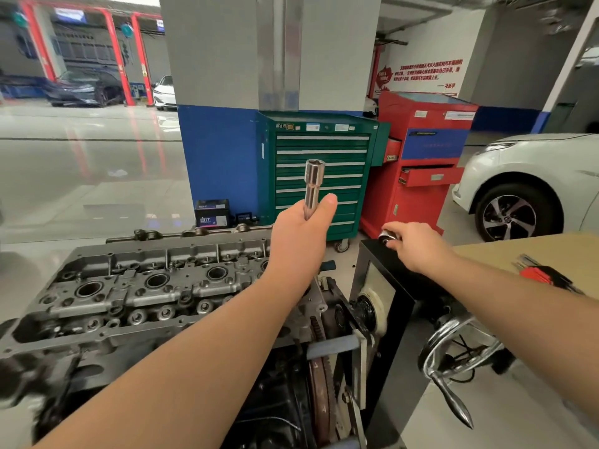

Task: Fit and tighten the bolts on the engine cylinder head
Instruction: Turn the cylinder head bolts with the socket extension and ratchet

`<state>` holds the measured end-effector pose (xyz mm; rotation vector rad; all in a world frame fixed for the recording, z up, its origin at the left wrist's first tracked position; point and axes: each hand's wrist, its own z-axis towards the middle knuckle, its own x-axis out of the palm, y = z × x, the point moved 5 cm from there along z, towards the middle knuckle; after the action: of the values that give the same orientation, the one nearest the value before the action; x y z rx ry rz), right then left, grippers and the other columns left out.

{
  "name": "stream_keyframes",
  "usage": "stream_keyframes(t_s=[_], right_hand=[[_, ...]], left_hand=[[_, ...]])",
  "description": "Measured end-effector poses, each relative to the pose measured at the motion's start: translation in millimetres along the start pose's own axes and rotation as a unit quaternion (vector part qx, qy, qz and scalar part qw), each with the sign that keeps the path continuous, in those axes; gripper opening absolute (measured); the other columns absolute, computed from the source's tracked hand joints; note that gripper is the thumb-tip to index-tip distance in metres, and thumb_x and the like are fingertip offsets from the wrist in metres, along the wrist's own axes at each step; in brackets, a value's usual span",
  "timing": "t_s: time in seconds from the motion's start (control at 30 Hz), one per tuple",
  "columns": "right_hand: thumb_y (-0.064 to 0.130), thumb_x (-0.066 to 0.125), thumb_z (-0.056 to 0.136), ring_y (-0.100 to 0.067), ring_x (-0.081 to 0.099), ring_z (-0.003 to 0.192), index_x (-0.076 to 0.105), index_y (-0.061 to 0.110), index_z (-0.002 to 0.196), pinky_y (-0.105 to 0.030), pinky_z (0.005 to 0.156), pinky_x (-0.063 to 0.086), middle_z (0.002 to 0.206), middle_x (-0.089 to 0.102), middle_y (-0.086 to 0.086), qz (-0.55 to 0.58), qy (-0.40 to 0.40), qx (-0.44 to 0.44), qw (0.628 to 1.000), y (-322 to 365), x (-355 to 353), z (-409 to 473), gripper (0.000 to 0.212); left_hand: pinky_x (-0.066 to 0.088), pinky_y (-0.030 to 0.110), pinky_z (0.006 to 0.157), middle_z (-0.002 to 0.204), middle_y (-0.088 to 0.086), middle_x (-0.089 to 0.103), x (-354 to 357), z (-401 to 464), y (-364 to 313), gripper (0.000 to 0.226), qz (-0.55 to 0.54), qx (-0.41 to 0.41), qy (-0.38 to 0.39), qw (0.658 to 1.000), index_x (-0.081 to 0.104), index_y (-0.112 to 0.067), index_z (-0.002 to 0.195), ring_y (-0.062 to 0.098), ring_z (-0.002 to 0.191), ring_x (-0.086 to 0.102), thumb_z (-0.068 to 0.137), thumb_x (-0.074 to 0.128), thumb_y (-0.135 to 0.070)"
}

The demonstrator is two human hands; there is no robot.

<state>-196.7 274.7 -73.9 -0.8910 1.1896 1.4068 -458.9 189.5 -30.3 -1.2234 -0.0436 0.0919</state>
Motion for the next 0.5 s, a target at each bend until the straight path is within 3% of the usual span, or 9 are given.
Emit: stream_keyframes(t_s=[0.1, 0.27, 0.5], right_hand=[[0.031, 0.062, 0.101, -0.036, 0.061, 0.106, 0.056, 0.037, 0.142, -0.042, 0.089, 0.052, 0.12, 0.058, -0.008, -0.033, 0.001, 0.008, 0.999, -11.6, 23.4, 1.4, 0.042], [0.042, 0.064, 0.097, -0.037, 0.061, 0.105, 0.056, 0.041, 0.137, -0.047, 0.09, 0.054, 0.115, 0.051, -0.005, -0.043, 0.011, 0.011, 0.999, -14.8, 26.6, 7.7, 0.041], [0.04, 0.05, 0.106, -0.029, 0.054, 0.116, 0.042, 0.052, 0.148, -0.046, 0.092, 0.053, 0.129, 0.05, 0.0, -0.084, 0.021, -0.002, 0.996, -8.1, 20.9, -8.8, 0.045]], left_hand=[[0.034, 0.047, 0.065, 0.069, 0.005, 0.04, -1.6, 1.8, -0.1, 0.045, -0.033, -0.017, -0.002, 0.999, 0.039, -0.027, 0.072, 0.024, 0.065, 0.034, 0.086, 0.06, -0.065], [0.04, 0.043, 0.063, 0.068, 0.006, 0.043, 0.7, -1.8, -0.8, 0.045, -0.002, 0.012, -0.001, 1.0, 0.044, -0.022, 0.075, 0.022, 0.062, 0.038, 0.092, 0.057, -0.062], [0.039, 0.044, 0.065, 0.069, 0.009, 0.042, -1.9, -3.1, -2.1, 0.046, -0.014, 0.007, -0.006, 1.0, 0.045, -0.021, 0.077, 0.025, 0.064, 0.038, 0.09, 0.057, -0.064]])
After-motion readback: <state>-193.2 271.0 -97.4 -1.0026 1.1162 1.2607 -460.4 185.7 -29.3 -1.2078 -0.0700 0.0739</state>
